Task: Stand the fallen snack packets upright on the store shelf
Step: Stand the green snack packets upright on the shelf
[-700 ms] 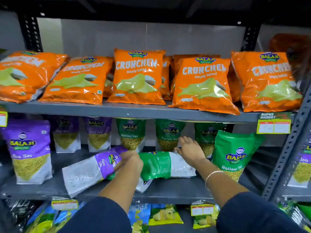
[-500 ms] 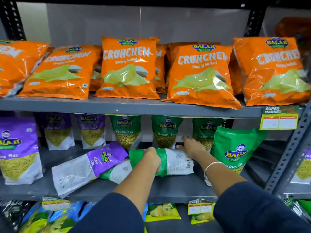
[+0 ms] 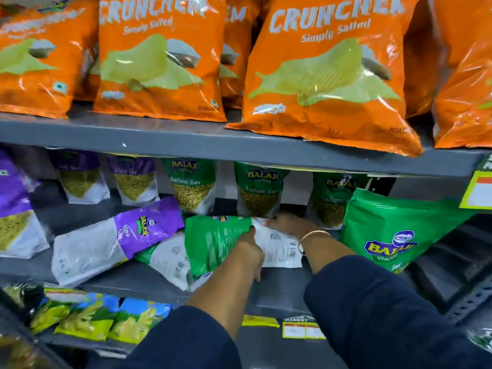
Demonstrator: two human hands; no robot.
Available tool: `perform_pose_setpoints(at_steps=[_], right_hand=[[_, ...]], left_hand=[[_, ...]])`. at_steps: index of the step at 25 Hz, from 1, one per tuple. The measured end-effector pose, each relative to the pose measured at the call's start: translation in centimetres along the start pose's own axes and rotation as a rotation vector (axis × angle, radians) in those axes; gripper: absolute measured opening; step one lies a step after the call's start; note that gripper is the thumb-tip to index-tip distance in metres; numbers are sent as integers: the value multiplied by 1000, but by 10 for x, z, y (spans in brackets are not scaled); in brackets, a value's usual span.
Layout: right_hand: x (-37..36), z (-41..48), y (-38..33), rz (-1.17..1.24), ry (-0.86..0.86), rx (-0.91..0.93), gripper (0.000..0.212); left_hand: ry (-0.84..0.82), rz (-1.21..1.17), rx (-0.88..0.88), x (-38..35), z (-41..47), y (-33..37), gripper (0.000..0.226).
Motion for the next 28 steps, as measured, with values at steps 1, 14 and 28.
perform_pose_setpoints(at_steps=[1, 14, 28], right_hand=[[-1, 3, 2, -40, -41, -5, 59], [8, -12, 33, 253, -27, -227, 90], [-22, -30, 39, 741, 247, -319, 47]], left_hand=[[-88, 58, -62, -2, 7, -1, 70], [102, -294, -289, 33, 43, 23, 51], [-342, 517, -435, 63, 71, 53, 63]])
Point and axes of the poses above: each hand's wrist, its own z-axis towards the middle knuckle, its own x-axis out of the back of the hand, y = z × x, the point moved 5 cm from there along z, towards the middle knuckle, and after that the axes turned 2 degrees about y, right-handed, at the moved point
